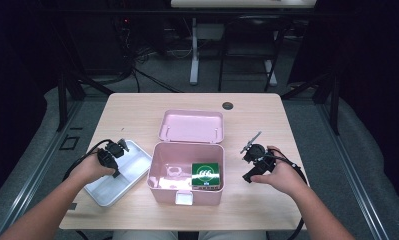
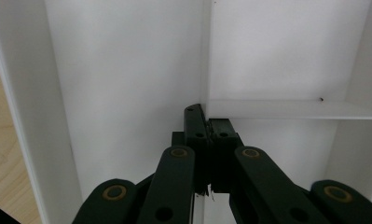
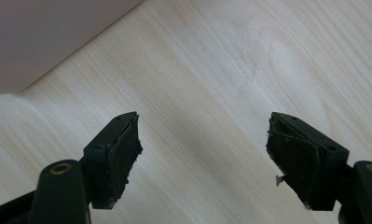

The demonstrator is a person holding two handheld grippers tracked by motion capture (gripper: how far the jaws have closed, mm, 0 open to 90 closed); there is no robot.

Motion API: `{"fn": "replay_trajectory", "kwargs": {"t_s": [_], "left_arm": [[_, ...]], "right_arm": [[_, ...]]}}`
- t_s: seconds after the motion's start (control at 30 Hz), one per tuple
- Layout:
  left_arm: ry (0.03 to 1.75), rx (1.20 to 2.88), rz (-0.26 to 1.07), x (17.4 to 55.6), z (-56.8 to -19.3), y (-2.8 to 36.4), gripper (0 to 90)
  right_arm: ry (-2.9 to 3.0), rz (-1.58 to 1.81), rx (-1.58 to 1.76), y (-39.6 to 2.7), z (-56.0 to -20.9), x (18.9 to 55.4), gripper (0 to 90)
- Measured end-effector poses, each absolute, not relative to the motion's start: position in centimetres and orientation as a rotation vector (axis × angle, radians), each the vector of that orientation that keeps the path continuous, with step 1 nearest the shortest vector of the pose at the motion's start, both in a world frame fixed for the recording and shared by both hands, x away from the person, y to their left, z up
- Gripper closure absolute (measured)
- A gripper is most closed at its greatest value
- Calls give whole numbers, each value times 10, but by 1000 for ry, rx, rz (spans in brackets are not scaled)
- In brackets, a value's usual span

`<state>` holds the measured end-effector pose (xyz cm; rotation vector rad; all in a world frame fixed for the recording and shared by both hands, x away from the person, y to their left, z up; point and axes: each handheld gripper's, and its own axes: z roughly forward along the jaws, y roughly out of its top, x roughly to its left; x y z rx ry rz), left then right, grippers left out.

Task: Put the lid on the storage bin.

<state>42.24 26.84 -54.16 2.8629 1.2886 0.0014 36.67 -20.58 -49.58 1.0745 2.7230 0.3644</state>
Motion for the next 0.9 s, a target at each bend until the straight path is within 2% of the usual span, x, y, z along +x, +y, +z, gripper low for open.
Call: {"fn": "replay_trajectory", "kwargs": {"t_s": [0.4, 0.9], "left_arm": [[1269, 2837, 27, 420, -513, 278, 891], [1109, 2848, 71, 410, -464, 280, 890]], "right_arm": [[2722, 384, 1084, -208, -500, 366, 249], [2711, 397, 1076, -211, -498, 364, 249]]}}
